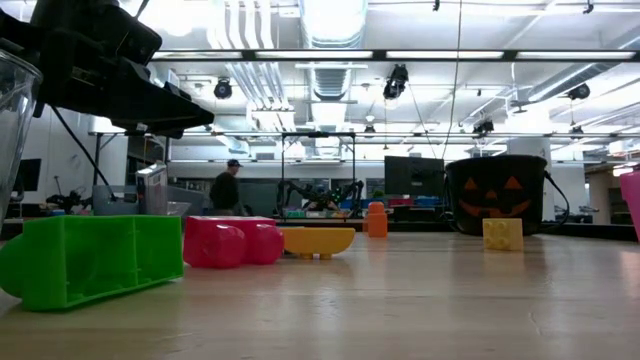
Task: Pick & Place Toys
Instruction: Put the right green game piece into the pink bin, then put the light yellow game piece into the pink bin
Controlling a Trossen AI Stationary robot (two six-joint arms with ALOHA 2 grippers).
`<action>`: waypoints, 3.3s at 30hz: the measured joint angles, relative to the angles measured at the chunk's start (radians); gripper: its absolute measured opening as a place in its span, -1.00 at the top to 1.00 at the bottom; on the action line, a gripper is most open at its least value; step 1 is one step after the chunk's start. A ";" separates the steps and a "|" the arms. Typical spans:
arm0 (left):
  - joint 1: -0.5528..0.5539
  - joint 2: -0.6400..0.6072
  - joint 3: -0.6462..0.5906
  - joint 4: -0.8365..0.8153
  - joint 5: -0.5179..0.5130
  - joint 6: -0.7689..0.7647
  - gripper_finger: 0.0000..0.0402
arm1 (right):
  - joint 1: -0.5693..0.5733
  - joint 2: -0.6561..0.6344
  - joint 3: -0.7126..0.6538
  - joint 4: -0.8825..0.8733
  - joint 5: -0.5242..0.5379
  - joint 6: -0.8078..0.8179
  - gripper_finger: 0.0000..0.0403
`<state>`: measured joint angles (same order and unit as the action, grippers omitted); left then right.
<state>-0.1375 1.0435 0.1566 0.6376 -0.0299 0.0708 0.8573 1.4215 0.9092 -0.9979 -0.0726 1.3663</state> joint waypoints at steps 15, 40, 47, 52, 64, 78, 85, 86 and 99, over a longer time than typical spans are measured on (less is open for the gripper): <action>0.000 0.000 0.000 0.001 0.000 -0.001 0.22 | 0.005 0.094 0.091 -0.144 0.065 0.046 -0.39; 0.000 0.000 0.000 0.017 0.000 -0.003 0.21 | -0.080 0.021 0.184 -0.136 0.903 -0.083 -0.61; 0.000 0.000 0.000 0.017 0.000 -0.003 0.21 | -0.223 0.070 0.183 -0.132 0.787 -0.129 -0.61; 0.000 0.000 0.000 0.017 0.000 -0.003 0.21 | -0.341 0.116 0.183 -0.118 0.675 -0.173 -0.61; 0.000 0.000 0.000 0.012 0.000 -0.002 0.21 | -0.564 0.209 0.180 0.007 0.406 -0.443 -0.61; 0.000 0.000 0.000 -0.003 0.000 0.000 0.21 | -0.660 0.213 0.050 0.165 0.282 -0.517 -0.61; 0.000 0.000 0.000 -0.002 0.000 0.000 0.21 | -0.683 0.224 0.014 0.240 0.257 -0.535 -0.61; 0.000 0.000 0.000 -0.002 0.000 0.000 0.21 | -0.683 0.227 0.013 0.239 0.257 -0.536 -0.61; 0.000 0.000 0.000 -0.003 0.000 0.000 0.21 | -0.682 0.316 0.017 0.263 0.246 -0.553 0.13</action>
<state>-0.1379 1.0432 0.1566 0.6351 -0.0299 0.0704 0.1753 1.7380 0.9264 -0.7348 0.1732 0.8132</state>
